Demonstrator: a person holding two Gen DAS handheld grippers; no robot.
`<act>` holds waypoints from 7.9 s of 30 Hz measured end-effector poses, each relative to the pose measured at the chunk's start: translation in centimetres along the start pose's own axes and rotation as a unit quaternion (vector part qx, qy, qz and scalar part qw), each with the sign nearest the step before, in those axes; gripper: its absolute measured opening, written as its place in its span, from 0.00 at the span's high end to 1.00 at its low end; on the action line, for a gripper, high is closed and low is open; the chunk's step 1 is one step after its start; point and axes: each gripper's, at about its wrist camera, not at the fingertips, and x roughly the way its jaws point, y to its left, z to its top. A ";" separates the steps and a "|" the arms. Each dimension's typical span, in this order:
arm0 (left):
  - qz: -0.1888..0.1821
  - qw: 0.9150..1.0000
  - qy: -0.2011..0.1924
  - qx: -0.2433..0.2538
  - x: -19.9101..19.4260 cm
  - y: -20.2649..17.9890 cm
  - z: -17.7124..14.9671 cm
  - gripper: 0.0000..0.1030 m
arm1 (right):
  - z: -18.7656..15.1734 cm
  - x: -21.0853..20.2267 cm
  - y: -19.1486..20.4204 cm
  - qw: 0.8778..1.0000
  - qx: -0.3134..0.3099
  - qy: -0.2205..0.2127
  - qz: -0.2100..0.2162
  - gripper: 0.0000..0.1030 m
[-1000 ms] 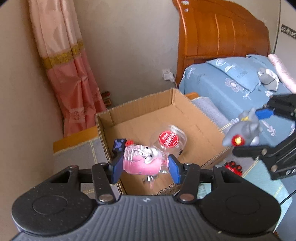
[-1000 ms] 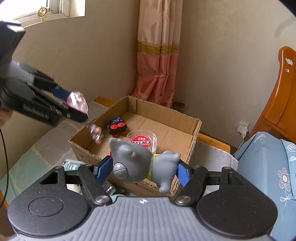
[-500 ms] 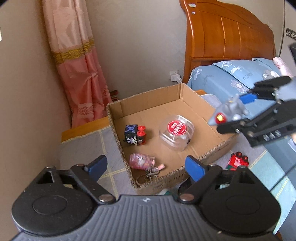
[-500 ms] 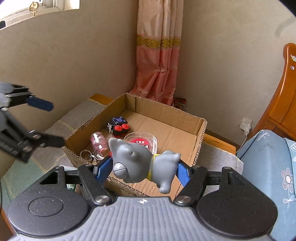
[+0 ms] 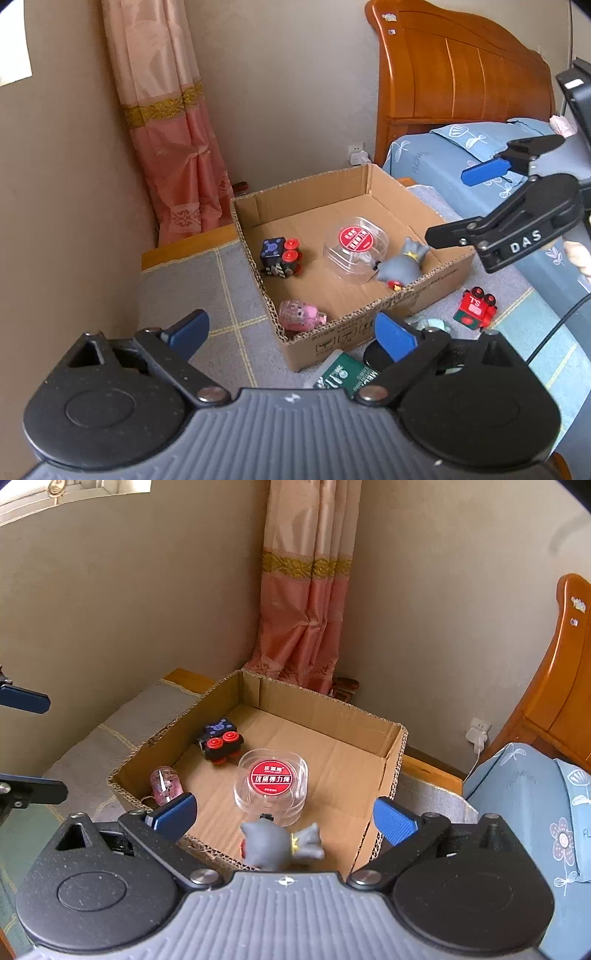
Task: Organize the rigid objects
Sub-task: 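Carry the pink figure and grey elephant into the box and release both, then move both tools back toward the white bottle and red train, then lower the left gripper onto the white MEDICAL bottle and close it, then close the right gripper on the red toy train while the left gripper holds the bottle, then carry the bottle and train over the box and open both grippers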
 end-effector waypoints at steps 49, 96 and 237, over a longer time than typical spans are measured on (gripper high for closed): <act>-0.100 0.994 0.051 0.020 4.1 -2.3 -7.8 0.01 | -20.3 0.2 -0.2 0.996 0.073 0.044 -0.010 0.00; 0.016 0.996 0.085 -0.028 3.3 -3.7 -12.0 0.20 | -20.5 0.3 -0.1 0.998 0.055 0.019 0.010 0.00; 0.018 1.000 -0.003 -0.008 17.7 -1.0 13.4 0.09 | -1.0 5.0 -7.0 0.999 0.000 -0.019 0.033 0.07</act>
